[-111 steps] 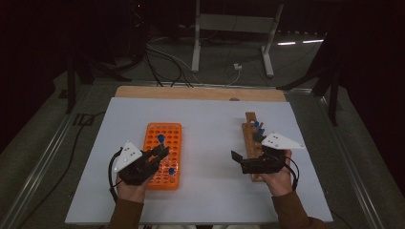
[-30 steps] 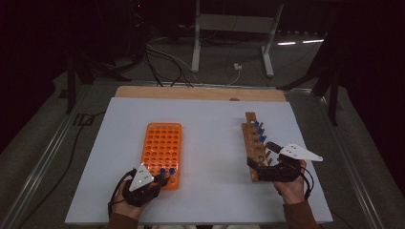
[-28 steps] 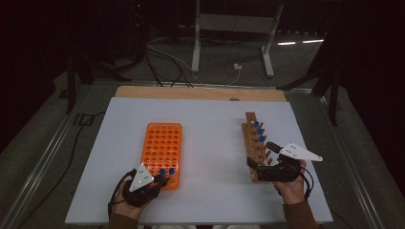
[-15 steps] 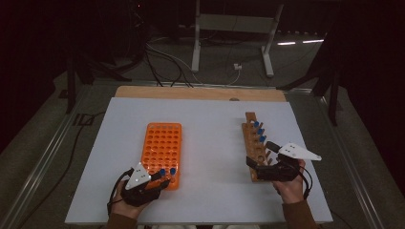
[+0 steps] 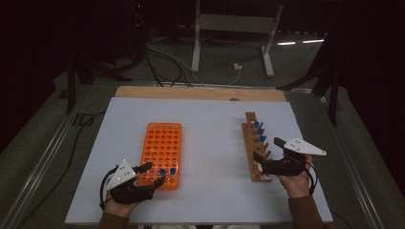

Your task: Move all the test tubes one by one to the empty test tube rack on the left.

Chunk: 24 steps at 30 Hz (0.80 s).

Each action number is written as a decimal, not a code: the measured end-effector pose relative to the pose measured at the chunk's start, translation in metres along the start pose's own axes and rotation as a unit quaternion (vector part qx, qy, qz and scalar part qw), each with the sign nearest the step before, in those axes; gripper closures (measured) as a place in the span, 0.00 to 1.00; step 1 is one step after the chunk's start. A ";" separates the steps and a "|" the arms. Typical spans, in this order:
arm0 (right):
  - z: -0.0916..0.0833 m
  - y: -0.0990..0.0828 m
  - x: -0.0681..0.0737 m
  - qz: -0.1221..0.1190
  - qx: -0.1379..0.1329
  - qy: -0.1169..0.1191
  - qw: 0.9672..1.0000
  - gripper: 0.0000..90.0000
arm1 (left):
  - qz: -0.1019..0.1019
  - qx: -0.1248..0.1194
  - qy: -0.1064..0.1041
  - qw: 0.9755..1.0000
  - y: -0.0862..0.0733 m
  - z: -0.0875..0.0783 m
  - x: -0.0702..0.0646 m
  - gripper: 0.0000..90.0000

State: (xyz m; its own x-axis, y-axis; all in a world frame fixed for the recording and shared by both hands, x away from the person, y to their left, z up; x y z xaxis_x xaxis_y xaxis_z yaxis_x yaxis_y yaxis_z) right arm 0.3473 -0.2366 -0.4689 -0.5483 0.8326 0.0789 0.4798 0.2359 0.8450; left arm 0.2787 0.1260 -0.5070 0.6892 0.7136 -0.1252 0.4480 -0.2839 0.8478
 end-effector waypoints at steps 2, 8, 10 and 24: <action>0.001 0.001 -0.005 0.000 -0.001 -0.005 1.000 0.04 | -0.004 -0.007 0.010 1.000 0.003 -0.002 0.002 0.25; 0.012 0.000 -0.013 -0.008 0.010 -0.019 1.000 0.16 | -0.014 -0.018 0.024 0.999 0.009 -0.008 0.008 0.10; 0.017 -0.001 -0.016 -0.007 0.019 -0.026 0.999 0.22 | -0.019 -0.018 0.030 0.999 0.008 -0.010 0.011 0.05; 0.038 -0.010 -0.028 -0.023 0.053 -0.035 0.998 0.79 | -0.031 -0.034 0.043 0.998 0.010 -0.016 0.017 0.01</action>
State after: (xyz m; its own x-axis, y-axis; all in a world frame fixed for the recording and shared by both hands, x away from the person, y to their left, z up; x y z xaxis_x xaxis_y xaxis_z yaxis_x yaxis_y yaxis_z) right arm 0.3835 -0.2434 -0.4997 -0.5238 0.8519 0.0021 0.5270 0.3221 0.7865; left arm 0.2858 0.1459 -0.4920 0.6087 0.7814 -0.1374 0.4466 -0.1943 0.8734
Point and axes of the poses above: each handheld gripper's, and its own axes: z roughly forward along the jaws, y roughly out of its top, x roughly to its left, the point moved 9 cm from there along z, roughly forward along the jaws, and after that the axes turned 8 degrees about x, right-handed, at the moved point
